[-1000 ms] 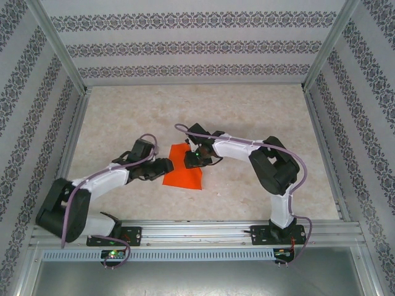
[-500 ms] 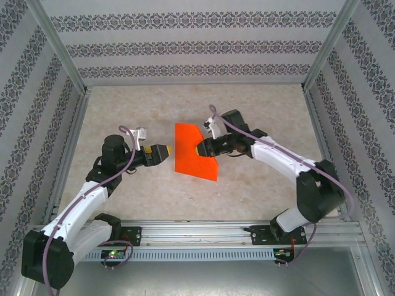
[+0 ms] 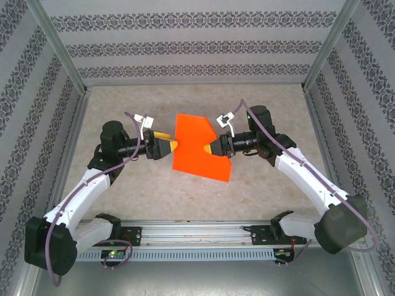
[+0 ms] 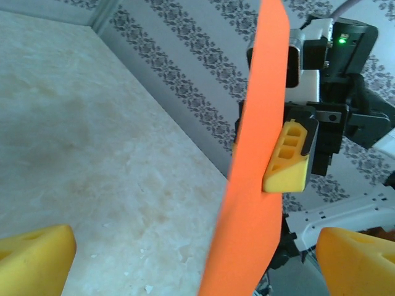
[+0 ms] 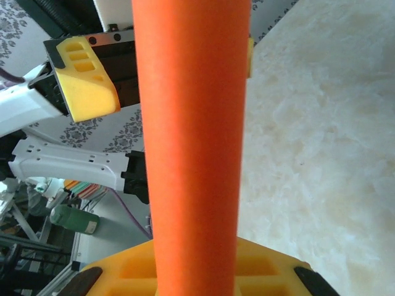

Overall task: Fold a paper plane with a square sheet of paper (fold left side to right side)
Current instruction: Place a square sheet of paper at the center of the table.

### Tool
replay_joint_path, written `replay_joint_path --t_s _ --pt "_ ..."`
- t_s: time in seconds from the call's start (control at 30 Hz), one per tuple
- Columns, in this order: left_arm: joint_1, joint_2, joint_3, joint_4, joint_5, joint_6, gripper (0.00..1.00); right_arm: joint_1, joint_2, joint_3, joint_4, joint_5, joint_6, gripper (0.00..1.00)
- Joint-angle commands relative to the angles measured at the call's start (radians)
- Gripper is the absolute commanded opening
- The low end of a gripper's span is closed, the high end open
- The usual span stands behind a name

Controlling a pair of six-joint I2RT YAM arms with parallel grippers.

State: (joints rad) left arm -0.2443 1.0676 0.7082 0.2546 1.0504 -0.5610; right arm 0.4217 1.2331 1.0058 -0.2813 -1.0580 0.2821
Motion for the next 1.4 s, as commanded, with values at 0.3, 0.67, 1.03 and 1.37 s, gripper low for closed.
replay_joint_path --t_s 0.3,0.67,1.03,1.37 --pt "-0.067 0.093 0.056 0.088 0.156 -0.024 0.44 0.051 0.062 0.059 -0.026 0.05 -0.034 0.19" --pt "-0.069 0.074 0.034 -0.107 0.01 0.051 0.0 -0.01 0.007 0.017 -0.086 0.306 -0.042 0.53" --pt "-0.068 0.291 -0.077 -0.102 -0.134 -0.028 0.0 -0.058 -0.035 -0.116 -0.083 0.654 0.078 0.81" --pt "-0.068 0.537 0.001 -0.293 -0.235 0.078 0.0 -0.006 0.14 -0.166 0.023 0.607 0.25 0.34"
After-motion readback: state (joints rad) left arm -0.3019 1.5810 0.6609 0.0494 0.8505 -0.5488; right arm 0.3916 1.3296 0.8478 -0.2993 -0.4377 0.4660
